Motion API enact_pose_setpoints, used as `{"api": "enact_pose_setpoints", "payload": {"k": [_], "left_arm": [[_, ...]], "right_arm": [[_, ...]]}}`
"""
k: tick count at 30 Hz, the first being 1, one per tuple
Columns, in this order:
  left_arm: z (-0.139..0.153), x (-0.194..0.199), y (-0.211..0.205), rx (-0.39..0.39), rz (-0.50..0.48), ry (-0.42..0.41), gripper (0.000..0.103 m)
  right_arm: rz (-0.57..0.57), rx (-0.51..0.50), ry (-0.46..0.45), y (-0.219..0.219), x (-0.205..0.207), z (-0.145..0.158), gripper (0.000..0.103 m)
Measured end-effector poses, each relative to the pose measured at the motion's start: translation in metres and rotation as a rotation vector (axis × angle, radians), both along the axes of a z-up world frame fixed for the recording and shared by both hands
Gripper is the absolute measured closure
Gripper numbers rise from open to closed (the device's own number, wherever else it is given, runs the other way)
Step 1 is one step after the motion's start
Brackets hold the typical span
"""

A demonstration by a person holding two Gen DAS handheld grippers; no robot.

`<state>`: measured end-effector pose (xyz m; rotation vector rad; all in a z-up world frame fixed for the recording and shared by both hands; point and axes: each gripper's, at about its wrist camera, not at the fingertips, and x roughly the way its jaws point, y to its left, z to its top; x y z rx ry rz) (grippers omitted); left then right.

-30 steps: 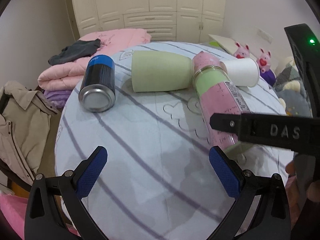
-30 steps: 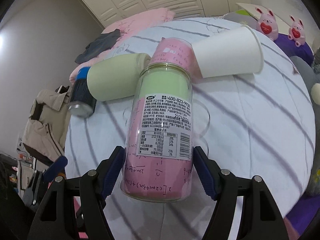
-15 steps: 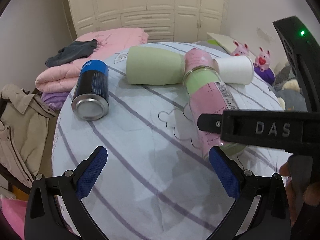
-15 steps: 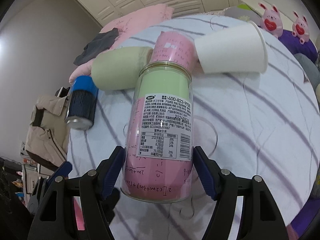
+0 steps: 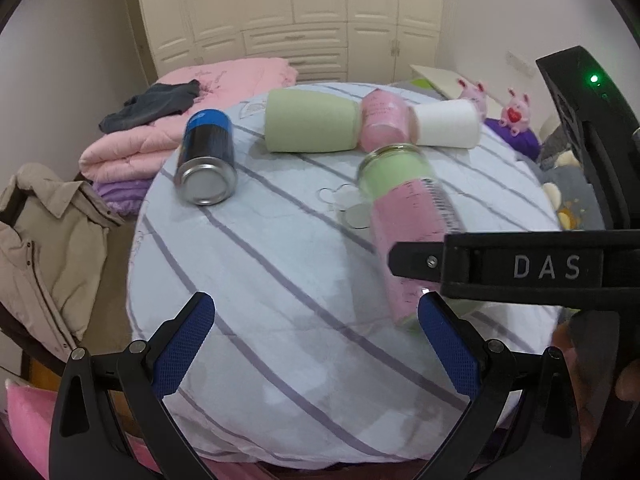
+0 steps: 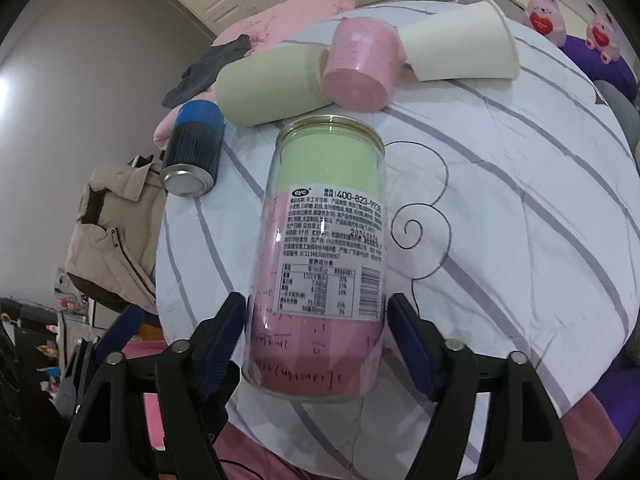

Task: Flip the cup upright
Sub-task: 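Lower the upright canister onto the table and open the right tool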

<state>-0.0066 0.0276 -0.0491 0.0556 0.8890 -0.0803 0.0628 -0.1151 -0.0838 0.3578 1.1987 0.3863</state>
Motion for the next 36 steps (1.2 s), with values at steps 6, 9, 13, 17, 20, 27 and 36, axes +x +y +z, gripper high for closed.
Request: {"api": "enact_pose_setpoints", "payload": {"k": [6, 9, 13, 17, 20, 27, 36], "left_arm": [[0.015, 0.000, -0.020, -0.035, -0.036, -0.014, 0.000], [0.017, 0.010, -0.033, -0.043, -0.045, -0.008, 0.000], [0.013, 0.029, -0.050, -0.037, -0.037, 0.013, 0.000], [0.005, 0.050, -0.065, -0.016, -0.014, 0.053, 0.000], [0.000, 0.064, -0.070, -0.023, 0.003, 0.086, 0.000], [-0.010, 0.090, -0.082, 0.018, 0.036, 0.141, 0.000], [-0.021, 0.106, -0.091, 0.028, 0.044, 0.188, 0.000]], "right_arm": [[0.028, -0.021, -0.080, -0.015, -0.009, 0.025, 0.024], [0.039, -0.077, -0.128, -0.024, -0.010, 0.037, 0.024], [0.020, -0.144, -0.185, -0.040, -0.005, 0.043, 0.024], [-0.028, -0.153, -0.233, -0.065, -0.001, 0.050, 0.024], [-0.043, -0.174, -0.251, -0.074, 0.007, 0.051, 0.024], [-0.062, -0.153, -0.238, -0.090, 0.021, 0.035, 0.024], [-0.092, -0.099, -0.229, -0.105, 0.027, 0.023, 0.024]]}}
